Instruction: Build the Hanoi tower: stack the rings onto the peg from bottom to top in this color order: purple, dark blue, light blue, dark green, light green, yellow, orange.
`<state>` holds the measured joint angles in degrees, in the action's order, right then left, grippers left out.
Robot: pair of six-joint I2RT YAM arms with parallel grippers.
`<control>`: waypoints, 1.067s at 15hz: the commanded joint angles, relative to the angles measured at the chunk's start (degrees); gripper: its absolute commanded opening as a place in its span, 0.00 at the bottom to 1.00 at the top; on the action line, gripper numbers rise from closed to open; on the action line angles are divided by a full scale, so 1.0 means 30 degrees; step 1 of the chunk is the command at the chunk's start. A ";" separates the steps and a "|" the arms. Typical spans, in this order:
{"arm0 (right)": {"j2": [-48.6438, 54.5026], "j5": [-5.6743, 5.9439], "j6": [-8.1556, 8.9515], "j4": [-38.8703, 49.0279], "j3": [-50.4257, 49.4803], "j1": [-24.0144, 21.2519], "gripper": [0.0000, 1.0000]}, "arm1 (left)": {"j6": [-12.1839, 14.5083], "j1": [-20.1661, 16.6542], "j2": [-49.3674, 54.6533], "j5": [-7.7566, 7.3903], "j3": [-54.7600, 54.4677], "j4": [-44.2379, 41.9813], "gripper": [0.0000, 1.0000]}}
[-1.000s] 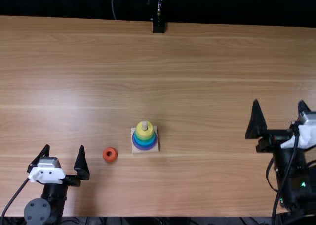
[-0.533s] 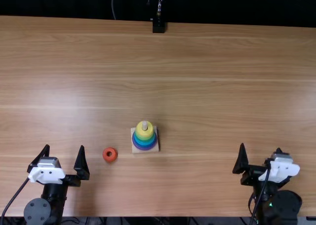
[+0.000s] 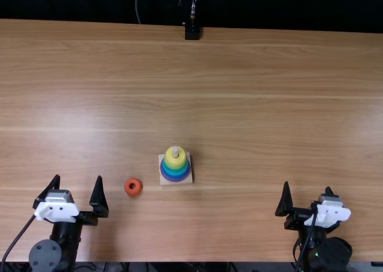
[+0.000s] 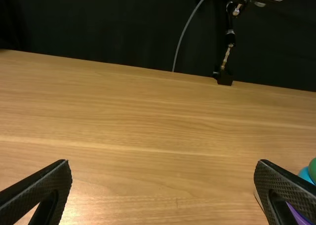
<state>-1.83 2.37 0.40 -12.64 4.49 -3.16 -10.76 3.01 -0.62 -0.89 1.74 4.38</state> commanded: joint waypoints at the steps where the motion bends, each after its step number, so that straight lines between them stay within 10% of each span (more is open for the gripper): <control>1: 0.0198 0.0018 0.0041 -0.0095 -0.0648 -0.0002 1.00 | 0.0002 0.0112 0.0208 -0.0197 -0.0579 -0.0090 1.00; 16: 0.0227 0.0053 0.0041 0.1276 -0.1146 -0.0119 1.00 | 0.0073 0.0112 0.0208 -0.0478 -0.0579 -0.0090 1.00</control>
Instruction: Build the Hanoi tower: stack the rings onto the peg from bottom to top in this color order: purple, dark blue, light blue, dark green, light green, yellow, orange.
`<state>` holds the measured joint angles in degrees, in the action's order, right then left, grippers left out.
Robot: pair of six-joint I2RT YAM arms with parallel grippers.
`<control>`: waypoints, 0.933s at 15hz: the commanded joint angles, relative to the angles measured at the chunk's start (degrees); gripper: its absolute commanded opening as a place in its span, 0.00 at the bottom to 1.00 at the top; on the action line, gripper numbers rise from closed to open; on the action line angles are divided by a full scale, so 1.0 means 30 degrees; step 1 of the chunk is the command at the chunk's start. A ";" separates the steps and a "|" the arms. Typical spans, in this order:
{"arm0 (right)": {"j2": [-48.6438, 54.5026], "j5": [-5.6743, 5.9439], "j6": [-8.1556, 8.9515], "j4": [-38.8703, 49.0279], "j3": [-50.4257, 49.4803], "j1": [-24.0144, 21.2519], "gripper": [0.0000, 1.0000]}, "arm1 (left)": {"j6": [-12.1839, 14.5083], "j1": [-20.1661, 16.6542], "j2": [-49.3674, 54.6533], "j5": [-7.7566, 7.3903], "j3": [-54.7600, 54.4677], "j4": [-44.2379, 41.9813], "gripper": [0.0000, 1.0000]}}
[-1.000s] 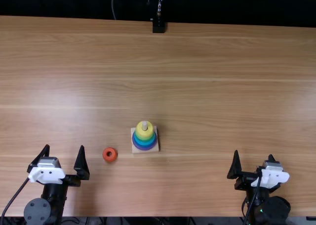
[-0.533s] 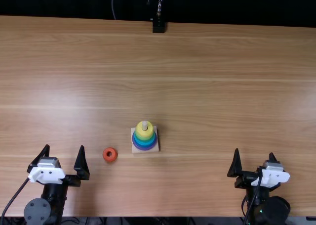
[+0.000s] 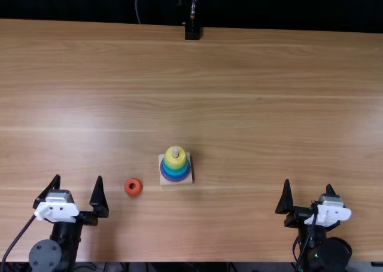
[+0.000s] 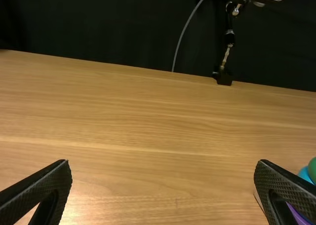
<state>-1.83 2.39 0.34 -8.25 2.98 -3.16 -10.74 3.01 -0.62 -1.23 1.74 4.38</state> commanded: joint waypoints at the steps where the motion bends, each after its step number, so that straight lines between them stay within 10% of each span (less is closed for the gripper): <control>1: 0.0227 0.0046 0.0063 -0.0188 -0.0643 -0.0119 1.00 | 0.0100 0.0170 0.0208 -0.0327 -0.0579 -0.0090 1.00; 3: 0.0227 0.0046 0.0063 -0.0188 -0.0643 -0.0119 1.00 | 0.0065 0.0053 0.0208 -0.0467 -0.0579 -0.0125 1.00; 7: 0.0227 0.0046 0.0063 -0.0188 -0.0643 -0.0119 1.00 | 0.0136 0.0551 0.0208 -0.2331 0.1061 -0.0160 1.00; 12: 0.0227 0.0046 0.0063 -0.0188 -0.0643 -0.0119 1.00 | 0.0241 0.0610 -0.4773 -0.2366 0.6950 0.0051 1.00; 14: 0.0227 0.0046 0.0063 -0.0188 -0.0672 -0.0119 1.00 | 0.3300 0.0610 -0.6619 -0.2295 0.9675 0.1633 1.00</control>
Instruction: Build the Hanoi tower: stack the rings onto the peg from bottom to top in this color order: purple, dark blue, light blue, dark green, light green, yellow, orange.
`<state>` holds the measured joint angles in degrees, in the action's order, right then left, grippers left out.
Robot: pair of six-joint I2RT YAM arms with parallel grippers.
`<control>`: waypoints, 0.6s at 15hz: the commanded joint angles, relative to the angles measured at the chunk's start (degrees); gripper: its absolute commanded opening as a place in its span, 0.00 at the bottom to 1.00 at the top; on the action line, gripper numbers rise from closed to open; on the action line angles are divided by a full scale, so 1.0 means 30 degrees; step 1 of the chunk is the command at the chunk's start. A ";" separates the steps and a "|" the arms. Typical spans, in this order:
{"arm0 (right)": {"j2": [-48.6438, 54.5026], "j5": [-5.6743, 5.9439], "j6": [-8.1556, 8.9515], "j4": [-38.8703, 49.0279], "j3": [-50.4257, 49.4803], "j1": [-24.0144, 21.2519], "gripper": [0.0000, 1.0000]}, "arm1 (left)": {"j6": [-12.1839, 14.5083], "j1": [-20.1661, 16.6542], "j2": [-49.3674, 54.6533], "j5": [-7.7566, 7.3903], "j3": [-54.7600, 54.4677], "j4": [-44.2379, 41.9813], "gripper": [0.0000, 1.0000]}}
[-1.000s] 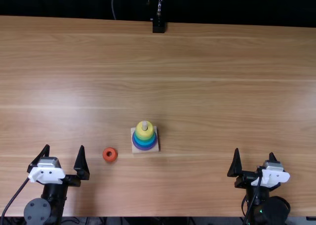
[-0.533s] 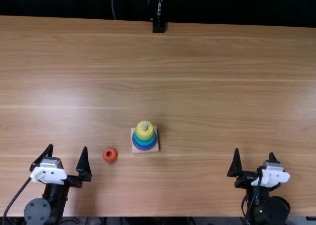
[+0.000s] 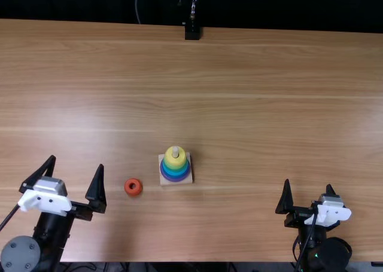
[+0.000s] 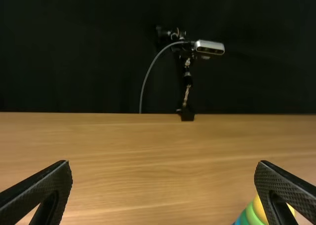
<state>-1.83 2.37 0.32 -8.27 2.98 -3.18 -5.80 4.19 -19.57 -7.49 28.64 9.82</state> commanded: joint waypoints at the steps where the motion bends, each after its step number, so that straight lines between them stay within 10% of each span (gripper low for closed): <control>1: 0.0227 0.0053 0.0070 -0.0181 -0.0643 -0.0112 1.00 | 0.3833 0.0275 -0.1122 0.0034 0.1966 0.1436 1.00; 3: 0.0227 0.0053 0.0070 -0.0181 -0.0643 -0.0112 1.00 | 0.5415 0.0743 -0.3495 0.0175 0.3226 0.3370 1.00; 7: 0.0227 0.0018 0.0070 -0.0181 -0.0643 -0.0112 1.00 | 0.4958 0.2999 -0.6923 0.0210 0.3548 0.3405 1.00; 9: 0.0227 0.0053 0.0070 -0.0181 -0.0643 -0.0112 1.00 | 0.4501 0.4025 -0.9911 0.1546 0.4105 0.3510 1.00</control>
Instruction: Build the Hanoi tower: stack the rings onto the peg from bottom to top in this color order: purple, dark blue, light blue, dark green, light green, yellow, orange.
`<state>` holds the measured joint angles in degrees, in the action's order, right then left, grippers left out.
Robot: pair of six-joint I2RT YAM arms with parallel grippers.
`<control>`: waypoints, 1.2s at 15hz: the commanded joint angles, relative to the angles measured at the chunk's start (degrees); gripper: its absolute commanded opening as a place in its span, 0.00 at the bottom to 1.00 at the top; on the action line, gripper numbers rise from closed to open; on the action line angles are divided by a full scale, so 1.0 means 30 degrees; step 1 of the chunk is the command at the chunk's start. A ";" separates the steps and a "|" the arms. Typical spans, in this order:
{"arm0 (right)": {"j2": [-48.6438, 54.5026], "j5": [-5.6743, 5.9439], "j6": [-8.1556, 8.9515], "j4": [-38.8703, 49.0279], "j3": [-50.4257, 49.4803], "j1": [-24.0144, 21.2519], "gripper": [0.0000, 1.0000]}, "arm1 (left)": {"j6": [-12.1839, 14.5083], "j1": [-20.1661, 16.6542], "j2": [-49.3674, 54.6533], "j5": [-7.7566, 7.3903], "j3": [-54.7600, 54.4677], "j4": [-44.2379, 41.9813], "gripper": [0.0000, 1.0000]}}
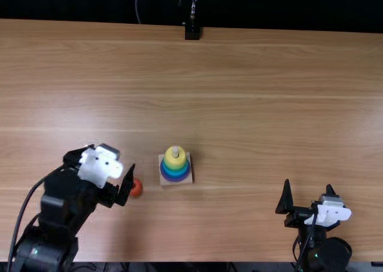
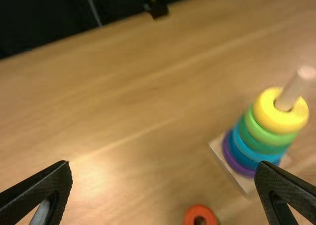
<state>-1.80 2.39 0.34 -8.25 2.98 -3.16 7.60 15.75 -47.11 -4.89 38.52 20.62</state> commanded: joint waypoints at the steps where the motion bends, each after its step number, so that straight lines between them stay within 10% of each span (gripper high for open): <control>1: 0.0220 0.0046 0.0063 -0.0188 -0.0643 -0.0119 1.00 | -0.0633 0.0259 -0.1845 0.0714 0.1222 0.0087 1.00; 6: 0.0220 0.0046 0.0063 -0.0188 -0.0643 -0.0119 1.00 | -0.4922 0.0405 -0.5390 0.0503 0.1720 0.1774 1.00; 18: 0.0220 0.0046 0.0063 -0.0188 -0.0643 -0.0119 1.00 | -0.4711 0.2016 -1.0868 0.0609 0.2979 0.4481 1.00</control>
<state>-1.80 2.37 0.34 -8.27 2.98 -3.16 -6.24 21.21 -78.87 -3.22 45.50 34.04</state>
